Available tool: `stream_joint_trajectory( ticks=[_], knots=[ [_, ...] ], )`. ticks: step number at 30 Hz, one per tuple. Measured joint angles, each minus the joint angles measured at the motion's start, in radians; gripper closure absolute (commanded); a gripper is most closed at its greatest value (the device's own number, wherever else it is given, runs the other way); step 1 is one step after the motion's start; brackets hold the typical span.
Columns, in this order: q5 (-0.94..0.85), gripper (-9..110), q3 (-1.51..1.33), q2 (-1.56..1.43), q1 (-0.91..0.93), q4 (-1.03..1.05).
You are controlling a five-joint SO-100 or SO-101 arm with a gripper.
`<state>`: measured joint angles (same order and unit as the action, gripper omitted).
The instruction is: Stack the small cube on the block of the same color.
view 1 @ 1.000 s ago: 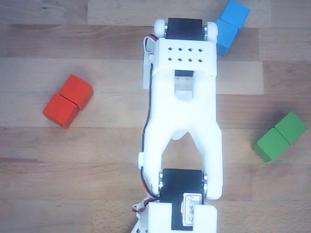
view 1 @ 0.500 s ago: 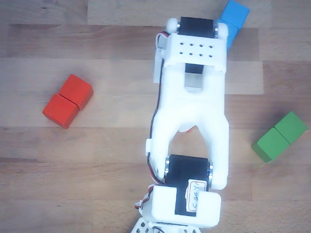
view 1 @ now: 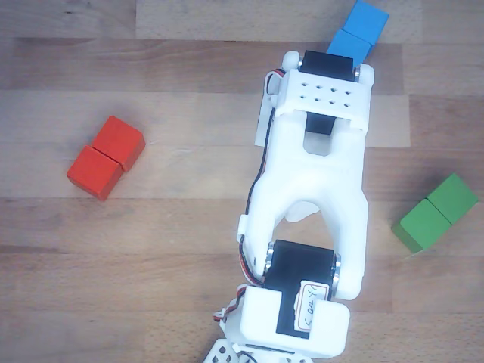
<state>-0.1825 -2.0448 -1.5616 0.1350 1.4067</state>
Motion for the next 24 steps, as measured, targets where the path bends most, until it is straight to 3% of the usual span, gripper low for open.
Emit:
stream_joint_trajectory(
  ticks=[17,24],
  knots=[
    [-0.008,70,-0.003,0.0,-0.06,-0.005],
    [-0.008,81,-0.003,0.0,-0.061,-0.005]
  ],
)
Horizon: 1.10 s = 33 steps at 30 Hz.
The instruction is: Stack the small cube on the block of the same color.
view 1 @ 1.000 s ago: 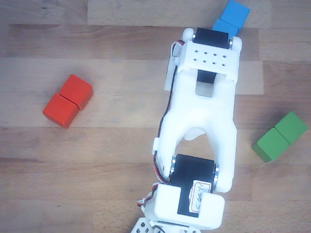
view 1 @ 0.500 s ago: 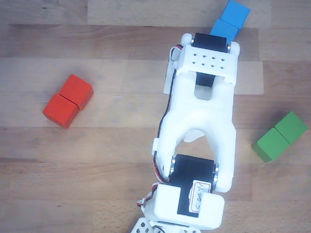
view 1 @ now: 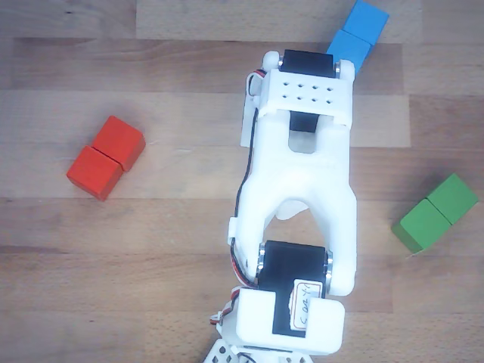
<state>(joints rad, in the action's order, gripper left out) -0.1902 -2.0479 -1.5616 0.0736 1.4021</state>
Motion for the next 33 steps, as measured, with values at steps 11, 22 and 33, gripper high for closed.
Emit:
stream_joint_trajectory(
  ticks=[11,22,33],
  knots=[
    [-0.002,86,0.0,0.0,0.0,-0.005],
    [-0.003,97,0.0,0.0,0.0,-0.006],
    [-0.002,96,-0.002,-0.009,-0.002,-0.02]
  ],
)
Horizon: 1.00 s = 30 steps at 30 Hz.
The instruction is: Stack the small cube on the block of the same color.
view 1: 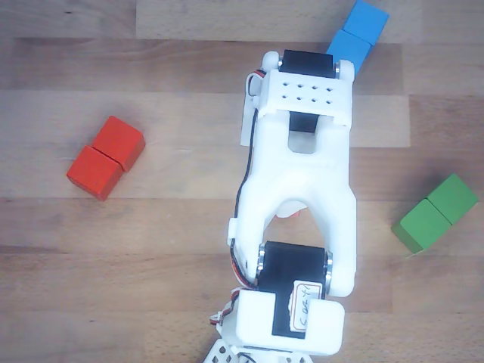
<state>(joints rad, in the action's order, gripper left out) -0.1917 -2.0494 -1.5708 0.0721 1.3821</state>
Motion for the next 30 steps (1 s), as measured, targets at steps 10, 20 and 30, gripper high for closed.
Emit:
stream_joint_trajectory(
  ticks=[10,20,30],
  knots=[
    [0.002,96,0.092,-0.149,0.0,-0.011],
    [0.002,96,0.293,-0.29,-0.13,0.06],
    [0.002,96,0.397,-0.313,-0.471,0.135]
  ],
)
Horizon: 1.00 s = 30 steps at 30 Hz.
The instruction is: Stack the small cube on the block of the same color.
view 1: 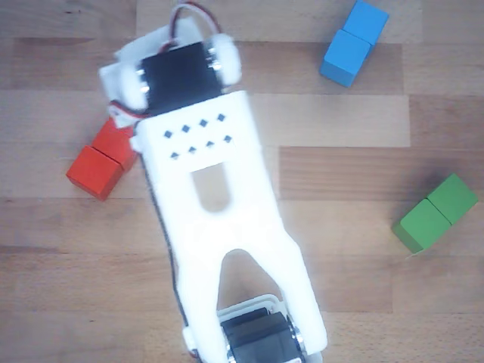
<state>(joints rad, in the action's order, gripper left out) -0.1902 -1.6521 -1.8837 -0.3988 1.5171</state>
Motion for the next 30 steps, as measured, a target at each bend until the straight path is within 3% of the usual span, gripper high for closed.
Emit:
stream_joint_trajectory(
  ticks=[10,30],
  knots=[
    [0.0,96,0.0,0.046,-0.21,-0.012],
    [0.0,96,0.0,0.279,-0.242,-0.135]
  ],
)
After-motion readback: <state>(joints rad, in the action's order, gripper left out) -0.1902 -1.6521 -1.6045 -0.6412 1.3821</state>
